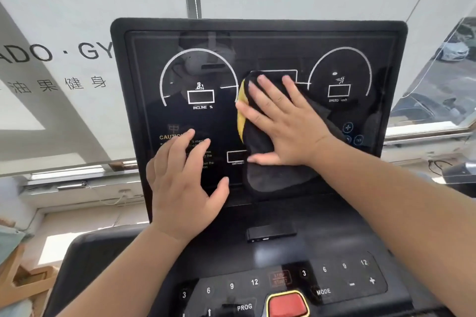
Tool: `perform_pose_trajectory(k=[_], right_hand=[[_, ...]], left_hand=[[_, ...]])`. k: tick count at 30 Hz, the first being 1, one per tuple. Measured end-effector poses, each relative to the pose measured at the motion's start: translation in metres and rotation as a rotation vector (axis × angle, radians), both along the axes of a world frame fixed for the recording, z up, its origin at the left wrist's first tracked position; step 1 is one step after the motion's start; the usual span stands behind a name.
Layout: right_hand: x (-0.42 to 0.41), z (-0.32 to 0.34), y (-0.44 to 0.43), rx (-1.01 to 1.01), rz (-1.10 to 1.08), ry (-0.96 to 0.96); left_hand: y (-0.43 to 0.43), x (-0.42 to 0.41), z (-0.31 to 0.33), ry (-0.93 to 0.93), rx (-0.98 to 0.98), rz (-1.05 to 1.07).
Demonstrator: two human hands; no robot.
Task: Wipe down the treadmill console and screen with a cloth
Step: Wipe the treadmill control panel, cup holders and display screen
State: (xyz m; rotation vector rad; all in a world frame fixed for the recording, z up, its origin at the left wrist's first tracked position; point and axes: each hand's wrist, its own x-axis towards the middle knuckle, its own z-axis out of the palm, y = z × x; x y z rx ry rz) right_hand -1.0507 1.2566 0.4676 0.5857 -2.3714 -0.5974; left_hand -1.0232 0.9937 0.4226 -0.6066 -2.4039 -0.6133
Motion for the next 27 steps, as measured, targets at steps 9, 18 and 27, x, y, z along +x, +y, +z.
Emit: perform_pose_trajectory(k=[9,18,27], right_hand=[[-0.027,0.051,-0.038,-0.367,-0.334,0.096],[0.032,-0.065,-0.037,-0.141,0.008,-0.028],[0.049,-0.031,0.069,-0.317,-0.425,0.051]], left_hand=[[-0.008,-0.001,-0.006,0.000,-0.018,-0.038],[-0.006,-0.001,-0.010,0.070,0.008,-0.072],[0.004,0.030,-0.028,-0.038,-0.008,-0.249]])
